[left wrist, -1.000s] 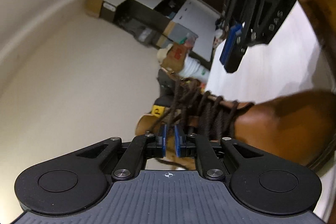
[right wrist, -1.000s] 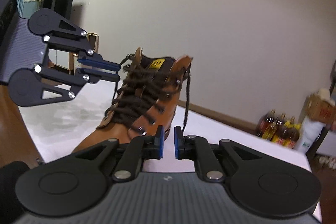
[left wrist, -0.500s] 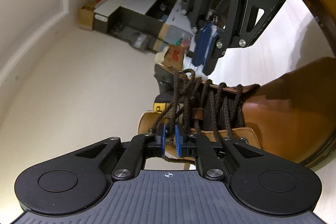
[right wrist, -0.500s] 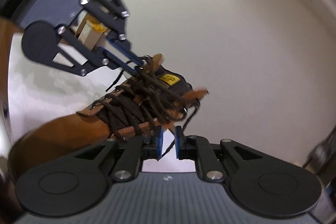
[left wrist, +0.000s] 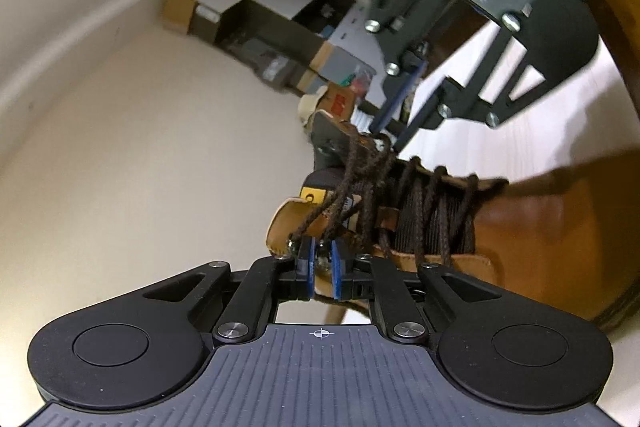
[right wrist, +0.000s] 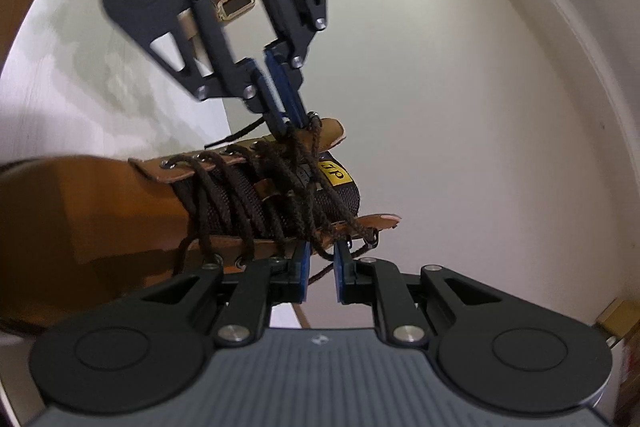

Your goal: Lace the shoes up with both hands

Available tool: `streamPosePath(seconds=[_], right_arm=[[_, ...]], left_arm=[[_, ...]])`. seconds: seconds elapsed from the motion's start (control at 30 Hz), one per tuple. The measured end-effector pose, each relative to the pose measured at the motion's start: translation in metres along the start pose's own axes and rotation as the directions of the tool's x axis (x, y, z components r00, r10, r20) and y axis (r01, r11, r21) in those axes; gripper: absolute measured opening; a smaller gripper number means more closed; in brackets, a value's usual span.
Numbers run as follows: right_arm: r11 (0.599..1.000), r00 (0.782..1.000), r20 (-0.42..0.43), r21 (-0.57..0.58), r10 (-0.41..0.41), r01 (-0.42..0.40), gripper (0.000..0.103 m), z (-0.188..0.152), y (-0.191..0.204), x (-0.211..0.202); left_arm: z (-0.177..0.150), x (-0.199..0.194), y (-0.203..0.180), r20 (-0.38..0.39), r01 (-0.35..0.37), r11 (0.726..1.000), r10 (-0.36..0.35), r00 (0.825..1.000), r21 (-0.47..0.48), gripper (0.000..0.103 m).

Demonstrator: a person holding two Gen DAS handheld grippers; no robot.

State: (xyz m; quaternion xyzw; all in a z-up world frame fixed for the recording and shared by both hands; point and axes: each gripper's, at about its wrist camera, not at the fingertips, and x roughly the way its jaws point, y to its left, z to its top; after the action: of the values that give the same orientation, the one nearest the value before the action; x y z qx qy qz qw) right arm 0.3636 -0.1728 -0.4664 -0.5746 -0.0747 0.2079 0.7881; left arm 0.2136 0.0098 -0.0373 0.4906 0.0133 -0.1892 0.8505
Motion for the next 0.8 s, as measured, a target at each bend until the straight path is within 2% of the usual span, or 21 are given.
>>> streamPosePath(seconds=[0.2, 0.23, 0.27, 0.37, 0.4, 0.53, 0.73, 0.8], right_arm=[[0.997, 1.000, -0.009, -0.069, -0.022, 0.021, 0.013, -0.004, 0.006, 0.007], [0.996, 1.000, -0.008, -0.088, -0.026, 0.026, 0.011, -0.004, 0.008, 0.009], [0.996, 1.000, -0.003, -0.089, -0.023, 0.023, 0.002, -0.005, 0.007, 0.008], [1.000, 0.999, 0.036, 0.017, -0.004, 0.003, 0.003, -0.005, -0.006, 0.000], [0.996, 0.999, 0.053, 0.089, -0.001, -0.003, 0.002, -0.003, -0.016, -0.004], [0.973, 0.997, 0.081, 0.232, -0.001, -0.018, 0.001, -0.001, -0.037, -0.009], [0.971, 0.995, 0.095, 0.238, 0.016, -0.039, 0.001, 0.010, -0.040, -0.013], [0.975, 0.997, 0.080, 0.221, 0.018, -0.035, 0.006, 0.006, -0.037, -0.011]], left_arm=[[-0.003, -0.009, 0.014, 0.007, 0.032, 0.994, -0.031, 0.999, -0.101, 0.008], [-0.003, -0.010, 0.015, 0.007, 0.033, 0.994, -0.033, 0.999, -0.107, 0.008], [-0.003, -0.010, 0.017, 0.008, 0.037, 0.992, -0.036, 0.999, -0.119, 0.008], [-0.003, -0.014, 0.027, 0.020, 0.062, 0.976, -0.059, 0.998, -0.211, 0.004], [-0.003, -0.014, 0.030, 0.023, 0.068, 0.970, -0.065, 0.998, -0.234, 0.004], [-0.002, -0.015, 0.033, 0.026, 0.069, 0.964, -0.065, 0.998, -0.257, 0.003], [-0.002, -0.018, 0.036, 0.025, 0.066, 0.959, -0.061, 0.998, -0.277, 0.003], [-0.002, -0.019, 0.039, 0.026, 0.069, 0.955, -0.064, 0.998, -0.288, 0.003]])
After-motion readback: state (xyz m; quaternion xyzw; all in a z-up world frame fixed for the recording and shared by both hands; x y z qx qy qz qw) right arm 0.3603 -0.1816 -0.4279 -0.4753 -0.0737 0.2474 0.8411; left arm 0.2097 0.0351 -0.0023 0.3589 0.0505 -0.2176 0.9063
